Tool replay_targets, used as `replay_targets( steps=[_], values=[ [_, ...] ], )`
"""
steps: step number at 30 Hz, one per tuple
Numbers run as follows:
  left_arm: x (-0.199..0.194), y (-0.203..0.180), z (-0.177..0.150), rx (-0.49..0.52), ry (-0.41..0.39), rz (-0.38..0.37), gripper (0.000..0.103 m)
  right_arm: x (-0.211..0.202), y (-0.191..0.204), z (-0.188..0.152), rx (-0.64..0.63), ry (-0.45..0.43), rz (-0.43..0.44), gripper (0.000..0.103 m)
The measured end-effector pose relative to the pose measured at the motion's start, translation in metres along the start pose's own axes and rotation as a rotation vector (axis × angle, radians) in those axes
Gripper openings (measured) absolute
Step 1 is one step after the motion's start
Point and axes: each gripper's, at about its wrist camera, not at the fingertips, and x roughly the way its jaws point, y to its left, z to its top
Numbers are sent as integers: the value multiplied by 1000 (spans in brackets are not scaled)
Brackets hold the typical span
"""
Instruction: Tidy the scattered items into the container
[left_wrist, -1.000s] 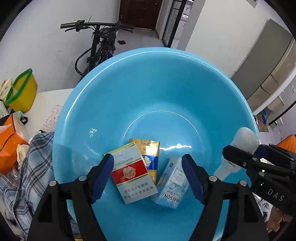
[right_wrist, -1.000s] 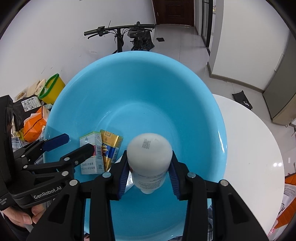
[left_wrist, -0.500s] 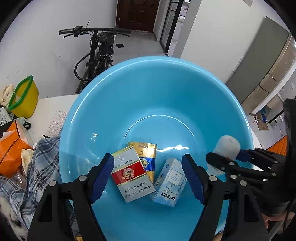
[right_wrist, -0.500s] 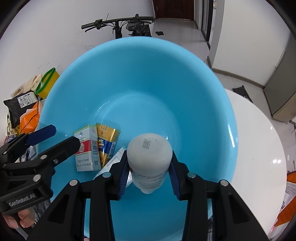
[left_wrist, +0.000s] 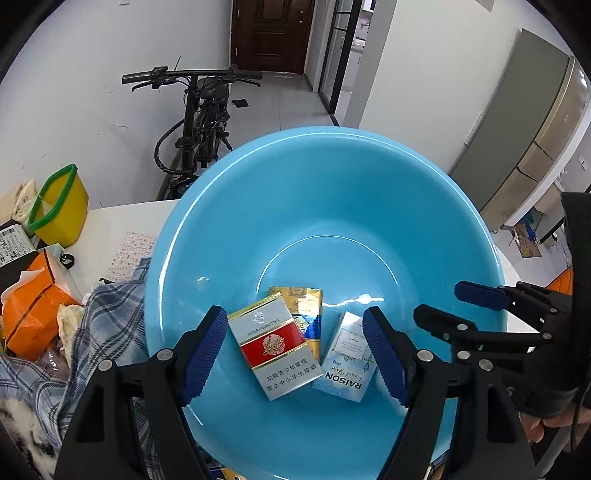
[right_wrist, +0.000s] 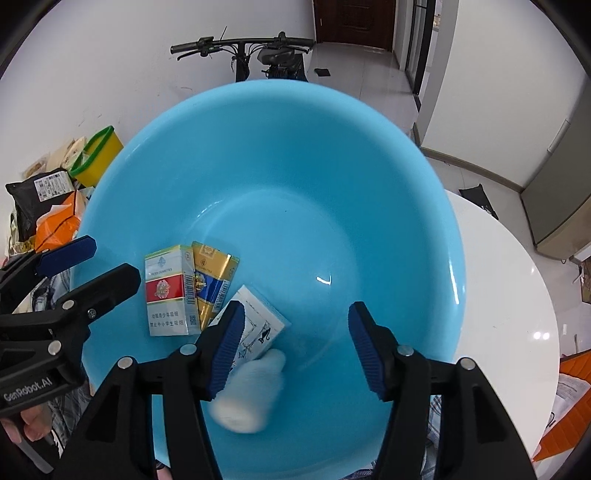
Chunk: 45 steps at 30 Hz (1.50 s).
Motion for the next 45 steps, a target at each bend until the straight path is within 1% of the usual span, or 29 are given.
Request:
replay_targets(
  steps=[6,9,12,14,16,17,18,19,20,21,22,23,24,26,27,28,30,32,36,38,40,42,44,45],
  values=[
    [-2,0,2,25,-3,27,78,-3,-2,-1,-4,2,-13,57],
    [-2,2,1,15,4,33,78,-5,-4,0,7,-10,-9,58],
    [-5,2,0,14,-26,27,78,-9,-10,1,48,-43,-5,58],
    [-14,2,-1,17,-87,32,78,-17,-12,1,56,-98,-8,59],
    [-23,1,-2,25,-155,23,78,-31,-13,0,47,-197,-3,73],
    [-29,1,-3,30,-194,22,78,-37,-13,-1,49,-244,-5,77],
    [-35,1,-5,32,-243,24,80,-45,-14,-4,53,-304,-10,83],
    [-40,1,-7,33,-290,26,88,-52,-14,-7,54,-361,-18,89],
    [-46,1,-8,32,-334,26,92,-56,-12,-9,50,-396,-28,91],
    [-50,2,-10,29,-373,23,93,-61,-10,-13,39,-431,-58,91],
    [-53,3,-11,27,-392,14,97,-65,-8,-16,26,-459,-88,91],
    [-56,4,-12,25,-402,-2,103,-68,-4,-20,6,-489,-107,91],
    [-58,5,-12,23,-407,-13,103,-71,-1,-24,-19,-515,-115,91],
    [-60,8,-13,17,-414,-2,103,-74,5,-26,-48,-542,-125,95],
    [-61,9,-14,16,-417,5,103,-77,6,-28,-56,-557,-130,100],
    [-62,9,-15,16,-419,10,103,-79,7,-28,-58,-572,-138,103],
    [-64,11,-17,13,-426,24,103,-86,7,-29,-45,-610,-170,103],
    [-68,14,-21,6,-442,29,103,-91,5,-31,-31,-624,-189,103],
    [-73,18,-27,-9,-432,15,103,-97,-1,-31,-9,-631,-192,103],
    [-80,19,-32,-8,-441,24,103,-101,-2,-34,-7,-638,-181,103],
    [-90,19,-40,-10,-483,32,103,-107,-4,-40,-8,-641,-180,103],
    [-102,19,-48,-8,-517,23,103,-114,-4,-46,-11,-647,-163,103],
    [-112,17,-57,4,-520,23,103,-124,-3,-57,-15,-659,-144,103],
    [-116,16,-62,12,-510,44,103,-129,-2,-63,-20,-661,-128,103]
  ],
)
